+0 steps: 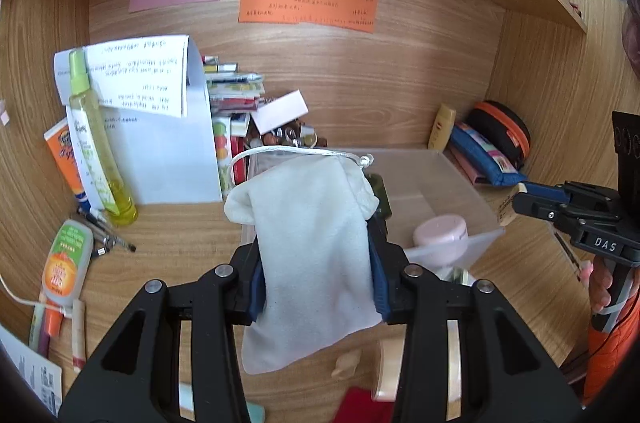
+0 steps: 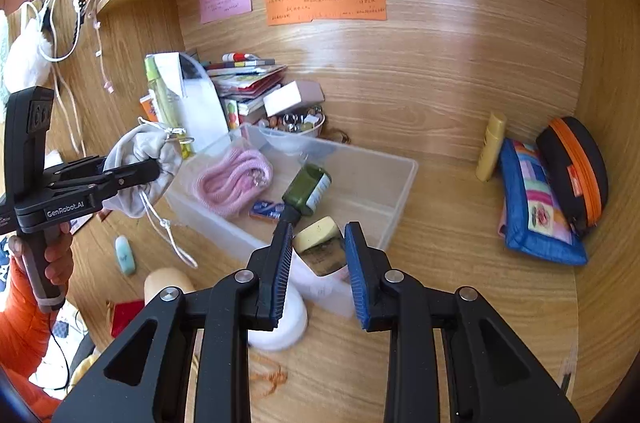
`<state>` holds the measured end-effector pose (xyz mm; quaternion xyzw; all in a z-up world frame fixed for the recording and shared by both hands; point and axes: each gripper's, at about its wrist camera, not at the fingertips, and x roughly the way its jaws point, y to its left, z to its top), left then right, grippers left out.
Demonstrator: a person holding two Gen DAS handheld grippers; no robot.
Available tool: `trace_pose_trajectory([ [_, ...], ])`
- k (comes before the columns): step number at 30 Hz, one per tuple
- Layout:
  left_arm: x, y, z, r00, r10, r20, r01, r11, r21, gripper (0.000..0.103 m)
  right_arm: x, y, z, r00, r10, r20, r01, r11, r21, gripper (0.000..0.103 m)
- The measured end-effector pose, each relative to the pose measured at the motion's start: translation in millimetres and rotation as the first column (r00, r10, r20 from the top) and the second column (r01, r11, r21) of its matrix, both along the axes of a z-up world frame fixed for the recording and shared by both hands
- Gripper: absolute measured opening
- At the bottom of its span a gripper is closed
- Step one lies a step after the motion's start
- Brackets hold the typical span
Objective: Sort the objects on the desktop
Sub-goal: 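Carry the eraser and white pouch into the clear box and release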
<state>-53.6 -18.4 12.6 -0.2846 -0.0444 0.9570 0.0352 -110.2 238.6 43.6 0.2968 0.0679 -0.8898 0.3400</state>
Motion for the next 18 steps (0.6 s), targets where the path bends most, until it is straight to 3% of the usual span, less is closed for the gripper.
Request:
trace_pose_trajectory([
  [9, -35.7, -1.5, 19.0, 1.000, -0.009, -0.025, 0.010, 1.000, 0.026, 0.042, -35.1, -21.8, 9.4, 1.000, 0.001, 0.027, 0.000, 1.000, -0.031, 0.024],
  [18, -73.4, 7.0, 16.0, 1.000, -0.026, -0.005, 0.026, 0.998, 0.050, 0.042, -65.6, -52.8, 13.1, 1.000, -0.014, 0.023, 0.014, 1.000, -0.003, 0.024],
])
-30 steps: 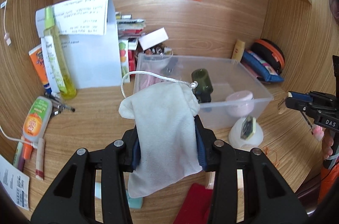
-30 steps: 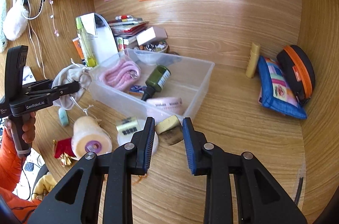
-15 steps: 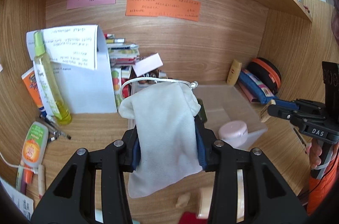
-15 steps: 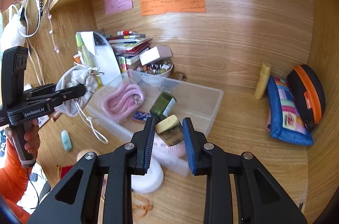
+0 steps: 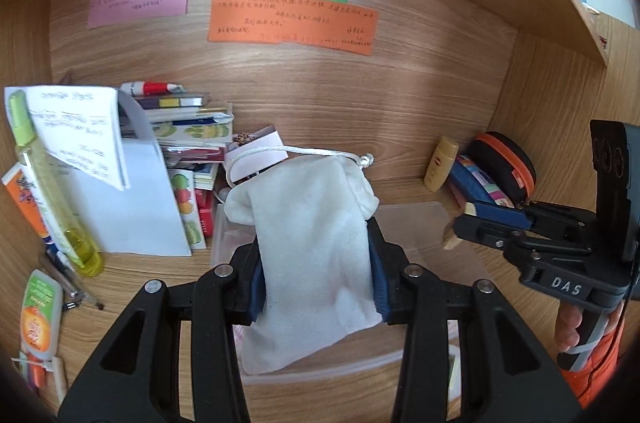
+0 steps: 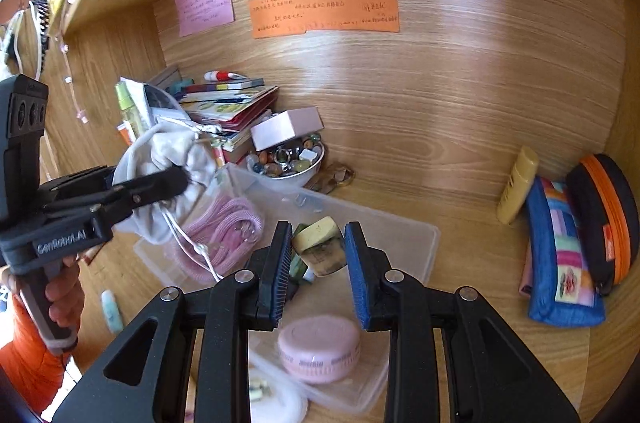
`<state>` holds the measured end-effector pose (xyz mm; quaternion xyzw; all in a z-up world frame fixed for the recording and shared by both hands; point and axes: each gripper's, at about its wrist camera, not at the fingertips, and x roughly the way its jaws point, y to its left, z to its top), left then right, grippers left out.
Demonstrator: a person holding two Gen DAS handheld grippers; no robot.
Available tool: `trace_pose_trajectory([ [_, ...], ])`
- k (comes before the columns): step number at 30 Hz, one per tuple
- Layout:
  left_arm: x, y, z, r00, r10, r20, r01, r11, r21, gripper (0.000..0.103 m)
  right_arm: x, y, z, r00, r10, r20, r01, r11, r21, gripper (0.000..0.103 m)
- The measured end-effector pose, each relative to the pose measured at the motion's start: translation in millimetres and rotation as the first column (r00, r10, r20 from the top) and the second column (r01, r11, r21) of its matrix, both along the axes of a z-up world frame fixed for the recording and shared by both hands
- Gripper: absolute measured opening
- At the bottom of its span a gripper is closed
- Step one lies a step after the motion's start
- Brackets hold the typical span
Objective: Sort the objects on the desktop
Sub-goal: 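Carry the eraser and white pouch into the clear box and release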
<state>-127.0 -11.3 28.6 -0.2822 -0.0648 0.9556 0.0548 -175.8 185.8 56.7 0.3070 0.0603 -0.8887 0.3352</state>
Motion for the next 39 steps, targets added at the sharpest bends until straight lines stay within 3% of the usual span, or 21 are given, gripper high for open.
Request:
trace_pose_trajectory([
  [4, -12.7, 0.0, -17.1, 0.999, 0.001, 0.040, -0.001, 1.000, 0.014, 0.042, -9.4, -5.4, -16.9, 0.999, 0.003, 0.045, -0.003, 1.000, 0.007, 0.024],
  [13, -31.6, 4.2, -58.4, 0.987, 0.014, 0.162, -0.010, 1.000, -0.023, 0.042, -23.8, -11.6, -53.9, 0.995, -0.036, 0.092, 0.025, 0.993, 0.116, 0.024],
  [24, -35.7, 17.9, -72.6, 0.981, 0.008, 0.194, 0.008, 0.997, -0.083, 0.043, -24.9, -22.1, -63.4, 0.995, -0.047, 0.082, 0.034, 0.987, 0.157, 0.024],
  [39, -34.7, 18.7, -69.2, 0.982, -0.004, 0.187, 0.020, 0.997, -0.079, 0.051, -23.8, -30.3, -67.3, 0.998, -0.044, 0.037, 0.035, 0.977, 0.211, 0.025],
])
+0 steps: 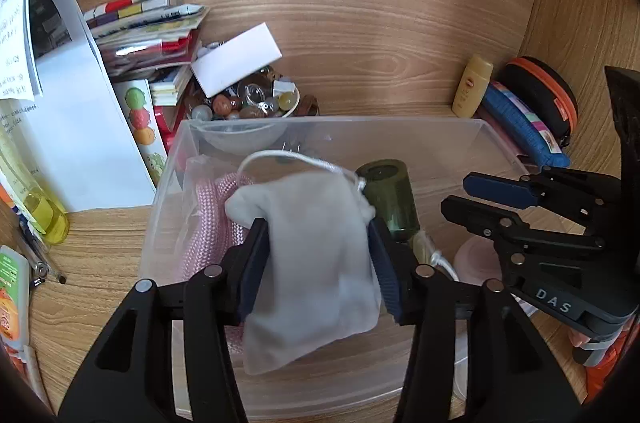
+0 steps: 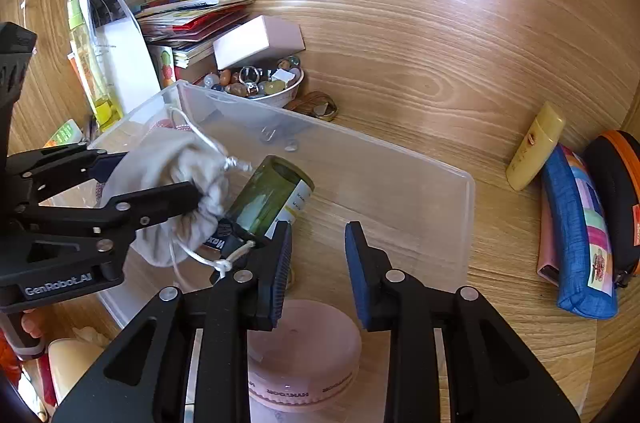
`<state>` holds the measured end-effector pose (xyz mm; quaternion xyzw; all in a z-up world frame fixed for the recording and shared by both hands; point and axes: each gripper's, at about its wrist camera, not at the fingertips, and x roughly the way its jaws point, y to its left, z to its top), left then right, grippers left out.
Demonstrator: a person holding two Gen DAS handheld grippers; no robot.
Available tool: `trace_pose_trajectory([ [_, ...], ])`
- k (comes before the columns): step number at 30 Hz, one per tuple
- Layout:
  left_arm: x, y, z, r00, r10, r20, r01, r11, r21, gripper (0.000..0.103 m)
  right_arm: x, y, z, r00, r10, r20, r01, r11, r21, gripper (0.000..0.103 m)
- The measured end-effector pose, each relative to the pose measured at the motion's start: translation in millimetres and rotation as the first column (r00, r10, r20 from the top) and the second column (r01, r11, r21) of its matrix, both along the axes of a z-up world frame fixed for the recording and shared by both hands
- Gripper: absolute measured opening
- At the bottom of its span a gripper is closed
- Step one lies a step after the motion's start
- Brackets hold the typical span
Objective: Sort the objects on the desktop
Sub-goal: 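Carry the eraser and white pouch into the clear box and release, then grasp the beige eraser block with the right tool while the left tool grasps the light blue tube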
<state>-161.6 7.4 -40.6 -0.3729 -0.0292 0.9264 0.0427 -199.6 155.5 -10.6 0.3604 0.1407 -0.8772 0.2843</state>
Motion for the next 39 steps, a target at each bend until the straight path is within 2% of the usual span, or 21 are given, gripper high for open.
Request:
trace_pose_trajectory([
  [2, 2.8, -0.6, 4.3, 1.000, 0.005, -0.021, -0.005, 1.000, -0.004, 0.052, 0.6, 0.8, 1.0, 1.000, -0.002, -0.007, 0.002, 1.000, 0.001, 0.027],
  [4, 5.3, -3.2, 8.4, 0.999, 0.016, -0.044, -0.016, 1.000, -0.004, 0.062, 2.0, 1.2, 2.6, 1.000, -0.003, -0.019, 0.003, 1.000, -0.002, 0.033],
  [5, 6.5, -4.4, 10.2, 0.998, 0.023, -0.056, -0.023, 1.000, -0.002, 0.064, 3.2, 1.4, 3.9, 0.999, -0.006, -0.032, 0.006, 1.000, -0.003, 0.038],
  [10, 7.4, -10.8, 16.4, 0.996, 0.043, -0.076, -0.042, 0.999, 0.020, 0.067, 8.6, 1.1, 9.2, 0.997, -0.011, -0.080, 0.011, 1.000, 0.000, 0.049],
  [12, 7.0, -13.2, 16.7, 0.996, 0.050, -0.075, -0.048, 0.998, 0.028, 0.068, 9.7, 1.0, 10.4, 0.996, -0.016, -0.090, 0.016, 1.000, 0.001, 0.060],
  [14, 6.8, -14.2, 17.6, 0.995, 0.054, -0.079, -0.051, 0.998, 0.031, 0.069, 11.2, 1.8, 12.8, 0.994, -0.024, -0.106, 0.025, 1.000, 0.001, 0.065],
  [18, 12.7, -17.0, 25.8, 0.992, 0.056, -0.111, -0.053, 0.998, 0.030, 0.078, 14.6, 6.7, 20.4, 0.991, -0.037, -0.127, 0.035, 0.999, -0.021, 0.075],
  [19, 14.4, -17.7, 28.6, 0.991, 0.055, -0.121, -0.052, 0.998, 0.029, 0.081, 14.9, 7.7, 21.9, 0.991, -0.038, -0.128, 0.034, 0.999, -0.028, 0.076],
  [21, 18.3, -19.0, 34.2, 0.988, 0.062, -0.141, -0.059, 0.998, 0.027, 0.088, 16.0, 9.4, 24.3, 0.991, -0.038, -0.127, 0.033, 0.999, -0.041, 0.084],
  [22, 20.5, -19.9, 37.2, 0.987, 0.065, -0.148, -0.061, 0.998, 0.033, 0.092, 15.9, 10.2, 25.0, 0.992, -0.039, -0.124, 0.033, 0.998, -0.049, 0.085],
  [26, 29.6, -22.2, 49.2, 0.988, 0.057, -0.145, -0.050, 0.998, 0.046, 0.092, 13.1, 12.8, 27.2, 0.993, -0.046, -0.110, 0.040, 0.998, -0.057, 0.085],
  [33, 66.8, -38.9, 68.9, 0.981, 0.081, -0.177, -0.086, 0.996, -0.024, 0.097, 26.2, 26.3, 49.5, 0.991, -0.059, -0.118, 0.045, 0.991, -0.123, 0.085],
  [39, 99.7, -60.9, 57.2, 0.986, 0.105, -0.126, -0.113, 0.992, -0.060, 0.097, 58.6, 35.3, 62.0, 0.986, -0.030, -0.163, 0.010, 0.992, -0.124, 0.086],
])
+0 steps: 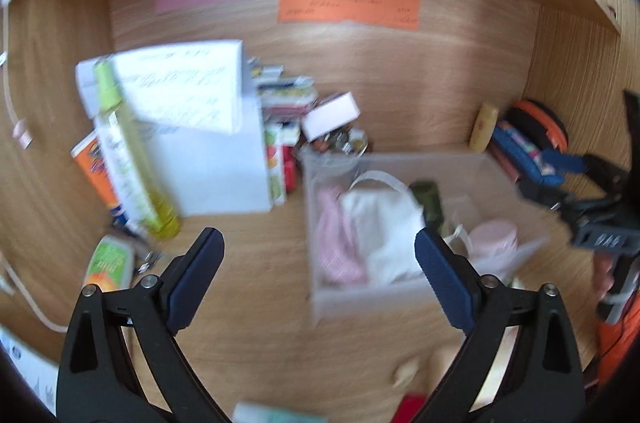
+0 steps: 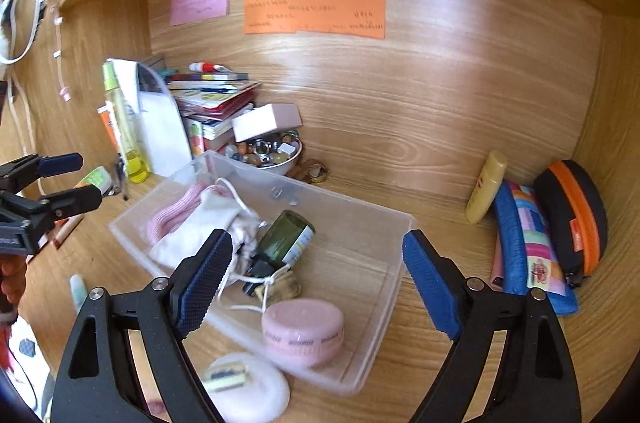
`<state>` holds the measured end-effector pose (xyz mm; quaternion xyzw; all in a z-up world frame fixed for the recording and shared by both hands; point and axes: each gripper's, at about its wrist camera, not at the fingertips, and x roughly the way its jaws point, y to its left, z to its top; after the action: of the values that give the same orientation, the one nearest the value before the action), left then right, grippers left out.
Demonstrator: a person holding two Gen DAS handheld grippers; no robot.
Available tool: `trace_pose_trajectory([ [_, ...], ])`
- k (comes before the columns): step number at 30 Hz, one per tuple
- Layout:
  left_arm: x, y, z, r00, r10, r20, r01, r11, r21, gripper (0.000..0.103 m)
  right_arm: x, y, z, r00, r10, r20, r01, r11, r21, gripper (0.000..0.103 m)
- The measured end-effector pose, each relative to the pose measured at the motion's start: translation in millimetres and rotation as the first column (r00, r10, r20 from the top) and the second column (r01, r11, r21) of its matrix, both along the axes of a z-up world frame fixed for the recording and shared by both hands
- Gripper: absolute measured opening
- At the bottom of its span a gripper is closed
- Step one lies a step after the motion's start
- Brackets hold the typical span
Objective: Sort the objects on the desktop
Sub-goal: 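Grasp the beige eraser block with the right tool while the left tool grasps the light blue tube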
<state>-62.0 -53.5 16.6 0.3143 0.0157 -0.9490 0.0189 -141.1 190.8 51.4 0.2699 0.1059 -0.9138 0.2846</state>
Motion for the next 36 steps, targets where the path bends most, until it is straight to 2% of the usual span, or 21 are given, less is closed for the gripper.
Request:
trace_pose_trajectory([
  [6, 32.5, -16.8, -22.4, 0.998, 0.036, 0.055, -0.034, 0.999, -0.038, 0.097, 32.9, 7.7, -3.7, 0.999, 0.033, -0.024, -0.033, 0.999, 0.009, 0.086],
  [13, 63.6, -26.0, -48.5, 0.994, 0.041, 0.099, -0.040, 0.999, -0.013, 0.097, 58.0, 12.5, -19.9, 0.998, 0.062, -0.009, -0.062, 0.998, -0.013, 0.086],
  [17, 72.9, -25.6, -67.6, 0.989, 0.020, 0.149, -0.022, 1.000, 0.007, 0.097, 62.3, 14.2, -36.8, 0.998, 0.057, 0.022, -0.057, 0.998, -0.033, 0.086],
  [24, 80.8, -21.3, -93.0, 0.977, 0.000, 0.214, -0.003, 1.000, 0.016, 0.097, 61.9, 16.4, -57.7, 0.996, 0.074, 0.057, -0.074, 0.997, 0.000, 0.086],
  [27, 80.5, -20.3, -97.0, 0.975, -0.009, 0.222, 0.003, 1.000, 0.027, 0.097, 61.7, 17.8, -59.1, 0.994, 0.088, 0.062, -0.087, 0.996, -0.016, 0.086],
  [32, 79.3, -14.4, -100.0, 0.978, -0.009, 0.206, 0.013, 1.000, -0.017, 0.097, 66.1, 14.5, -64.5, 0.988, 0.135, 0.074, -0.135, 0.991, -0.008, 0.084],
  [34, 79.5, -13.6, -100.9, 0.979, -0.014, 0.203, 0.019, 1.000, -0.021, 0.088, 68.9, 13.9, -65.2, 0.986, 0.154, 0.068, -0.153, 0.988, -0.009, 0.084],
  [36, 78.7, -13.6, -103.1, 0.977, -0.020, 0.213, 0.024, 1.000, -0.015, 0.081, 69.6, 12.8, -65.5, 0.983, 0.171, 0.071, -0.170, 0.985, -0.011, 0.078],
])
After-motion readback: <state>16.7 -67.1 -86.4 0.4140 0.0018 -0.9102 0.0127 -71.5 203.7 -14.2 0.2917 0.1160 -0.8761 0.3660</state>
